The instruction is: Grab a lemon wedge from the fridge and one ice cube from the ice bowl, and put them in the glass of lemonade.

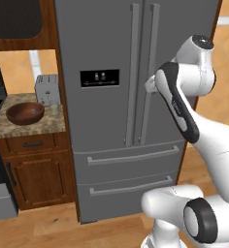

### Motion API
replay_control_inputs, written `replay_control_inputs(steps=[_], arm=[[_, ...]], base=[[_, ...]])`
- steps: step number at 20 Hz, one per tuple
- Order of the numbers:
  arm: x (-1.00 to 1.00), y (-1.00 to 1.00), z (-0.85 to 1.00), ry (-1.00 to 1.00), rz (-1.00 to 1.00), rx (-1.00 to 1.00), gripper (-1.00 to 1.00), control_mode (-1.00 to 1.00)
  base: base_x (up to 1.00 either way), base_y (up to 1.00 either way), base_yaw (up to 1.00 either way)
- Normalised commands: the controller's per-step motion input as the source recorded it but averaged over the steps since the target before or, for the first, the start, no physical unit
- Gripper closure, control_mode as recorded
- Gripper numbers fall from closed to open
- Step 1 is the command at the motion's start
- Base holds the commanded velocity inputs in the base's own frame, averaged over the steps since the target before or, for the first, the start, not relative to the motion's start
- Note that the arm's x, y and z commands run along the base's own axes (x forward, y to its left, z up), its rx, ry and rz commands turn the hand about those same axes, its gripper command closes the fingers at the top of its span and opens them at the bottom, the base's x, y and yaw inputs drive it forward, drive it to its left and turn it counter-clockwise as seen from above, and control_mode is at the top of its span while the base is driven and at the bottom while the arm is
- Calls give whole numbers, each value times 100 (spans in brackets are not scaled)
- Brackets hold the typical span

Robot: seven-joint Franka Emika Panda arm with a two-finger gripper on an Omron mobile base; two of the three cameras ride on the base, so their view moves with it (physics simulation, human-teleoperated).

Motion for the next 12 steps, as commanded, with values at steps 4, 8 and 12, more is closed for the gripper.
replay_control_inputs(steps=[4, 8, 12], arm=[[47, -16, -2, 0, -22, 1, -100, -100], [50, -32, 0, 0, -22, 6, -100, -100], [42, -44, -8, 0, -10, 14, -100, -100]], base=[[0, 0, 0], [0, 0, 0], [0, 0, 0]])
